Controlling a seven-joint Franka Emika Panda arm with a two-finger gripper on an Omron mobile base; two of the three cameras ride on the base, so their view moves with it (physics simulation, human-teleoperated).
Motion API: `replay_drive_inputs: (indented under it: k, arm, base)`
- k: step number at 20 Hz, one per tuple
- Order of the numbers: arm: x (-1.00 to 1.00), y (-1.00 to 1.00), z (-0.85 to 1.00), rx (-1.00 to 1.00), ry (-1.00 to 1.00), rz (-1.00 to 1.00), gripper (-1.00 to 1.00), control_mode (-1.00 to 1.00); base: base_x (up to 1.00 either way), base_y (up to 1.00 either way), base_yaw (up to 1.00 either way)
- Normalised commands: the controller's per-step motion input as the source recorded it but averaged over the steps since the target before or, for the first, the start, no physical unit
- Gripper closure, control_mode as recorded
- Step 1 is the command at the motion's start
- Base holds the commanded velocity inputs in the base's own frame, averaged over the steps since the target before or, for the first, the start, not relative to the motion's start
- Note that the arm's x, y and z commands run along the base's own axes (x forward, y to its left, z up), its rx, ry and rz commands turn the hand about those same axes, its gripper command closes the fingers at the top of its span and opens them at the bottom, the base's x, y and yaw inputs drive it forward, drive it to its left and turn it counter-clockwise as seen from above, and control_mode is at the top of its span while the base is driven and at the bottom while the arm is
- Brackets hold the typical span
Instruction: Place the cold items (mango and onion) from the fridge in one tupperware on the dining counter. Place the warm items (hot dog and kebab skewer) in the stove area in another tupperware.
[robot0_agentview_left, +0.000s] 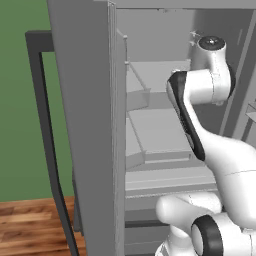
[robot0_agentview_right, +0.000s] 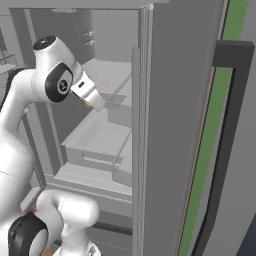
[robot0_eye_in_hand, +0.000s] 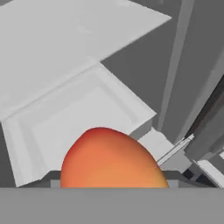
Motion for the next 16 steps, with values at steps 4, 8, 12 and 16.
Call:
replay_drive_inputs:
  k: [4,8,12,16]
  arm:
    - [-1.00,0.00,-0.63,0.00,0.11,0.08,1.00,-1.00]
    - [-1.00,0.00,-1.00,0.07,-0.29,0.06,1.00,-1.00]
    - [-1.00,0.00,-1.00,0.07,-0.29,0.03,1.00,-1.00]
    - [-1.00,0.00,-1.00,0.04,-0.30,0.00,1.00,-1.00]
  base:
    - [0.00,0.00,0.00]
    - [0.00,0.00,0.00]
    - [0.00,0.00,0.00]
    - [0.00,0.00,0.00]
